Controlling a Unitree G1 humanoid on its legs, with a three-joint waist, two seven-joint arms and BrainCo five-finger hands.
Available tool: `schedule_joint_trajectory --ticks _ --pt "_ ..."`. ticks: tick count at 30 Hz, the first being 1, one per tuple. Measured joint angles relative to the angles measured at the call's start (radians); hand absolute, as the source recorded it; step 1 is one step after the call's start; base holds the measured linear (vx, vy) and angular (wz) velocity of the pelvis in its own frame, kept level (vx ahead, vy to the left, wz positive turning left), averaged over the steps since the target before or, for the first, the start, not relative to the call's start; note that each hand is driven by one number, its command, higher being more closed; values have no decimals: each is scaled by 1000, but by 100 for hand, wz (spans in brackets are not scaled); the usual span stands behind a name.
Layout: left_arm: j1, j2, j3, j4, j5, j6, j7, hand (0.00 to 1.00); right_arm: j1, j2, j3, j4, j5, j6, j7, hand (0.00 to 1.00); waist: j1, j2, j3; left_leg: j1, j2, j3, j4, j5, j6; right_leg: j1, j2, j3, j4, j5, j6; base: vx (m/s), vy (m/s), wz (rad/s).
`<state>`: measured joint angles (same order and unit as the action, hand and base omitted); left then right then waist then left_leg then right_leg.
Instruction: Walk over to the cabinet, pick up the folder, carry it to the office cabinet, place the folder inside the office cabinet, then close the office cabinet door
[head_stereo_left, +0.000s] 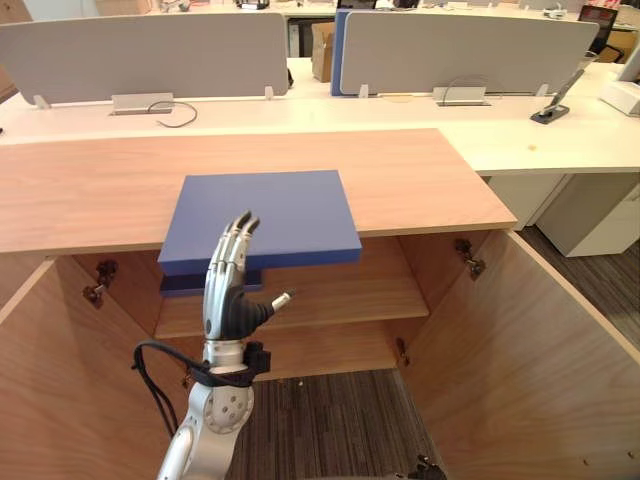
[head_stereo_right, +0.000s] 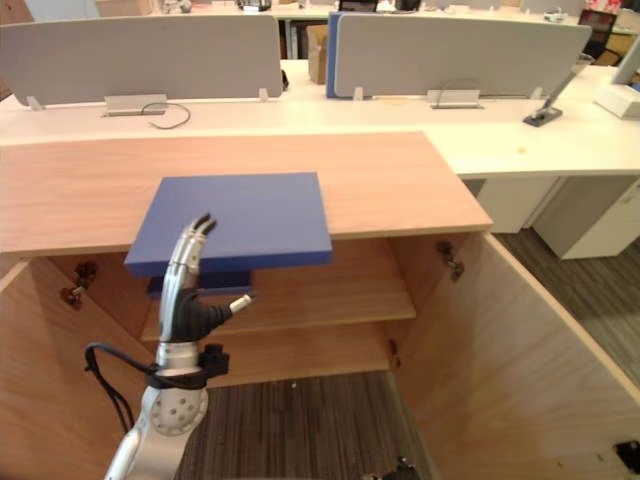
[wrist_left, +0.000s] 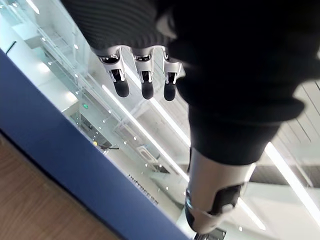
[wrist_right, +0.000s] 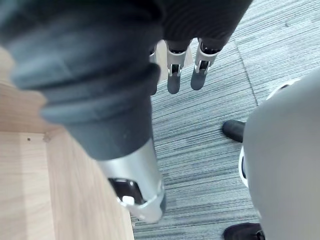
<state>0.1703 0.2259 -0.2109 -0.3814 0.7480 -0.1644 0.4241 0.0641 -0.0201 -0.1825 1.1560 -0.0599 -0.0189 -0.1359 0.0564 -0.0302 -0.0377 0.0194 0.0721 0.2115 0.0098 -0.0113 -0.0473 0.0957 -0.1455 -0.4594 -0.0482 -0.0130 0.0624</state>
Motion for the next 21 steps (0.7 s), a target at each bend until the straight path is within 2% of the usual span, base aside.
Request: schedule_joint_trajectory --ticks 6,10,21 --pt "-29 110 42 31 102 2 -4 0 -1 -10 -34 -6 0 2 11 0 -14 18 10 1 -7 3 -12 11 8 4 2 6 -35 33 -3 -70 22 -3" --pt "-76 175 88 89 151 27 -4 0 -1 -16 -42 -13 -1 3 16 0 -18 25 14 4 -14 2 -41 32 12 -8 -1 12 -35 43 0 -77 34 -2" --pt "-159 257 138 241 267 101 6 0 -14 -17 -102 -26 -16 15 19 0 -40 29 39 20 -16 5 -62 39 12 -10 1 25 -39 46 0 -17 10 -3"
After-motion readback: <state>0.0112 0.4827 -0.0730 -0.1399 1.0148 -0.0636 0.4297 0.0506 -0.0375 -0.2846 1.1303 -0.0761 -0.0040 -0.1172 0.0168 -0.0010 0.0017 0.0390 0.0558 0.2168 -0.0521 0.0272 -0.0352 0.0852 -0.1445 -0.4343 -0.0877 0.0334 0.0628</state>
